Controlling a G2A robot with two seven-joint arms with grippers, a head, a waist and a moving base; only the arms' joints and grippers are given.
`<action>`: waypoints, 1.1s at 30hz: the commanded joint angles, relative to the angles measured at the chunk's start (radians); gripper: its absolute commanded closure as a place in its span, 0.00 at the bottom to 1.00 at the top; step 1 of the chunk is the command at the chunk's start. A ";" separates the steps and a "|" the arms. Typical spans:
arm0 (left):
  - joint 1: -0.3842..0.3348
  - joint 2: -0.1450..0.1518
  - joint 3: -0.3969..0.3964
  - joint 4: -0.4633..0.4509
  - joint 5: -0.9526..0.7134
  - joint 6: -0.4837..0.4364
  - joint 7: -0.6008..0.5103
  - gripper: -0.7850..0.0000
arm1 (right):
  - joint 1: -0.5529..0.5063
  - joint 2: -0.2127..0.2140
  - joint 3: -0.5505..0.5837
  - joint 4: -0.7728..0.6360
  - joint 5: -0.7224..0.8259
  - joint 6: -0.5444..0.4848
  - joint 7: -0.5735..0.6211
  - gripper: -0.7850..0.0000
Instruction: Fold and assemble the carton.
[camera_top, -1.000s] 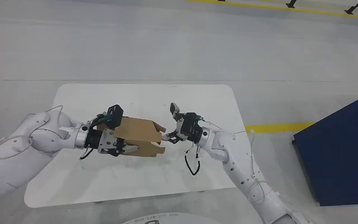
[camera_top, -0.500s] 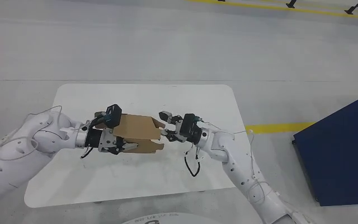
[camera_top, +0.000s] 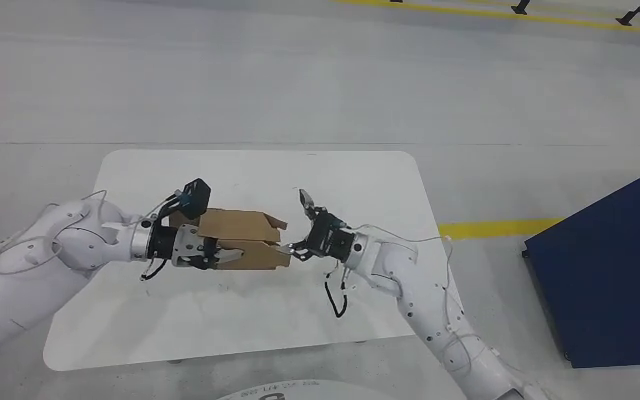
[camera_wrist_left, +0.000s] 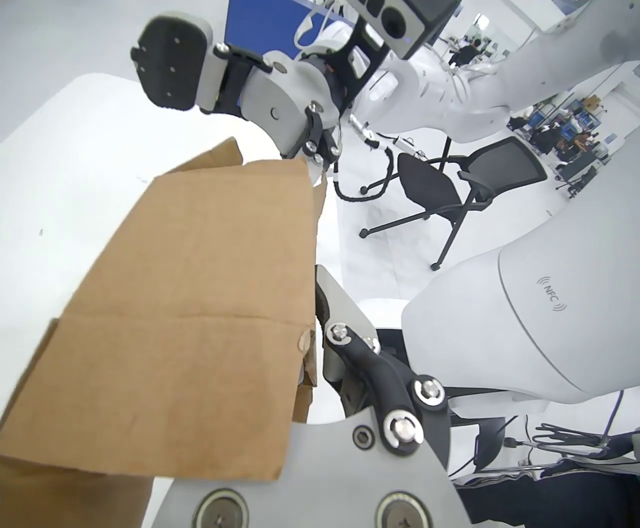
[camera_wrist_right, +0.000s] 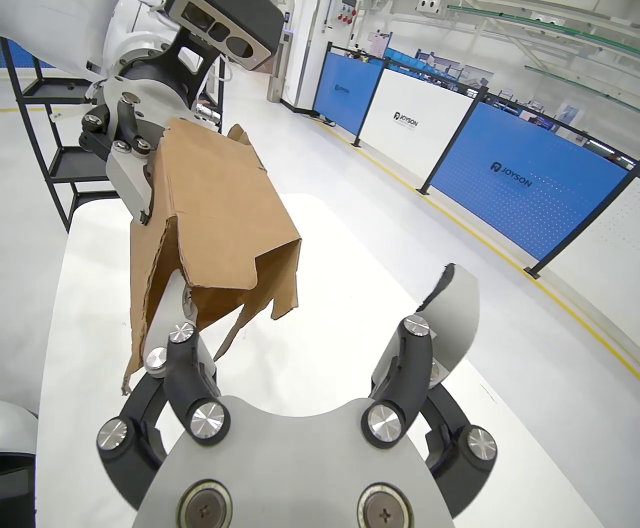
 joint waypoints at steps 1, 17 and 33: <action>-0.007 -0.001 0.010 0.004 -0.008 0.000 -0.014 1.00 | -0.001 0.000 -0.002 -0.002 -0.010 -0.001 0.001 0.00; -0.038 -0.011 0.038 0.030 0.011 0.000 -0.015 1.00 | 0.012 -0.002 -0.011 0.004 0.002 -0.011 0.030 0.71; -0.046 -0.009 0.047 0.032 0.066 0.000 0.056 1.00 | 0.028 -0.001 -0.008 0.022 0.049 -0.077 0.053 0.75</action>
